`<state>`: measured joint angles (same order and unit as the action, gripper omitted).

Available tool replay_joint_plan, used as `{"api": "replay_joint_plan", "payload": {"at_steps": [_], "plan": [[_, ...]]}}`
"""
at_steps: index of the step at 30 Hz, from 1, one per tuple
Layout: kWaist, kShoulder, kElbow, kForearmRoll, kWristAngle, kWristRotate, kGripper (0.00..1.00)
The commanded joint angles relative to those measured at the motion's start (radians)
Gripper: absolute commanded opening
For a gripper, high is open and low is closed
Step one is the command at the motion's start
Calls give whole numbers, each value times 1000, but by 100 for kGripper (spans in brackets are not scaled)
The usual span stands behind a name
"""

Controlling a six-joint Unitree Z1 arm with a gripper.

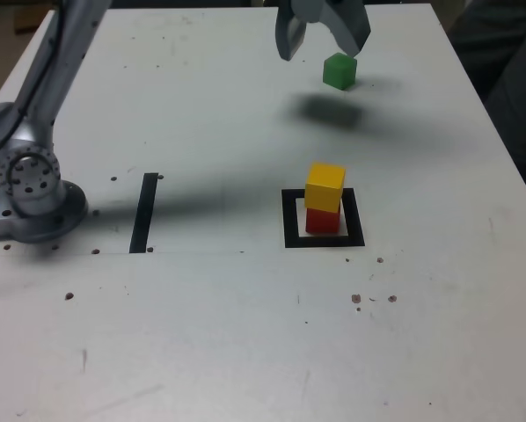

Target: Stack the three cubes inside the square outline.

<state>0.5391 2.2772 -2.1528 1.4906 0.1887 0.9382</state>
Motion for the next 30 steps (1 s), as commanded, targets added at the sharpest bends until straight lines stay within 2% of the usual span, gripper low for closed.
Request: {"api": "replay_joint_plan", "payload": {"at_steps": [1,14,24,30], "plan": [[8,31,-44,10,3,19,100],[48,225,-372,97,18,115,100],[53,272,-419,100,18,148,100],[53,273,-419,94,24,242,100]]}}
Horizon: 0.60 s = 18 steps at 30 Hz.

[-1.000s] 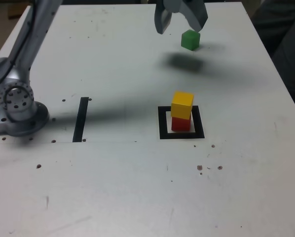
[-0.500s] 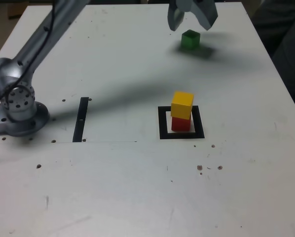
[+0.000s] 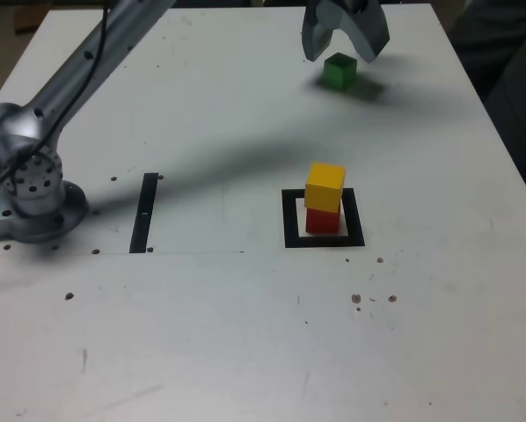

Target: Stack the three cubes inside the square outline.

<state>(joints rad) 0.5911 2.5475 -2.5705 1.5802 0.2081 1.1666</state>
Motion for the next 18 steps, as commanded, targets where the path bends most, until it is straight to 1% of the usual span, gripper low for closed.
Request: {"api": "replay_joint_plan", "payload": {"at_steps": [1,7,18], "plan": [[1,4,1,4,9,32,100],[1,14,14,7,36,92,100],[-3,34,19,0,37,106,98]]}}
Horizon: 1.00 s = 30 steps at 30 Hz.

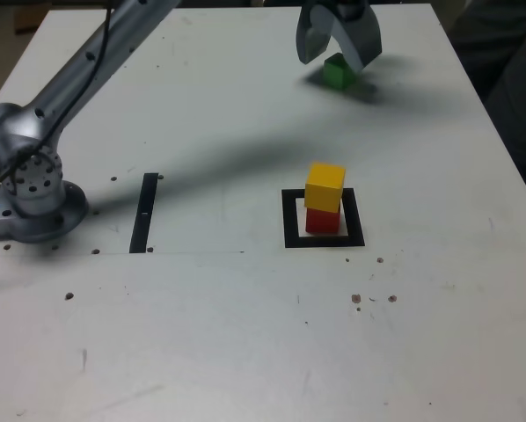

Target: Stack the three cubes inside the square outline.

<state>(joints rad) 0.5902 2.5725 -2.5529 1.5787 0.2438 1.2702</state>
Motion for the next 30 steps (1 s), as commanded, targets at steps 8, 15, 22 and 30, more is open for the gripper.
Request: {"api": "replay_joint_plan", "payload": {"at_steps": [8,15,22,30], "plan": [[-14,29,2,-11,11,-1,92],[-26,38,-1,-11,53,-25,78],[-34,42,0,-28,62,-44,46],[-40,34,-1,-30,60,-42,36]]}}
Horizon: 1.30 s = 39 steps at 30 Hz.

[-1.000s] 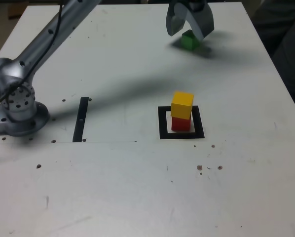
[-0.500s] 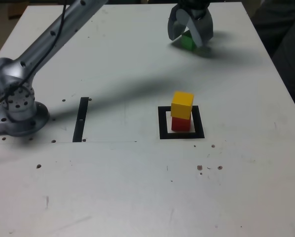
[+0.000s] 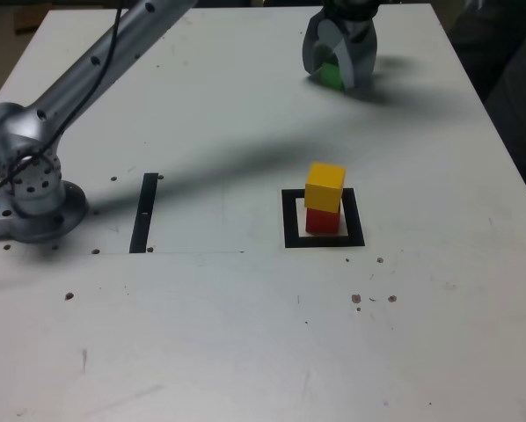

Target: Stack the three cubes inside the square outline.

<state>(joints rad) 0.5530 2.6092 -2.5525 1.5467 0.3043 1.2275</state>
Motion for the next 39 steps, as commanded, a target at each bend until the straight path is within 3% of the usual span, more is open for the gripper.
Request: {"api": "replay_joint_plan", "payload": {"at_steps": [1,15,21,33,39], "plan": [[-4,-3,-1,3,-1,1,36],[-4,-56,35,5,-4,-14,36],[-4,-113,102,-3,-30,-41,36],[-57,-350,409,-93,-88,-205,36],[-129,-453,550,-95,-87,-307,36]]}}
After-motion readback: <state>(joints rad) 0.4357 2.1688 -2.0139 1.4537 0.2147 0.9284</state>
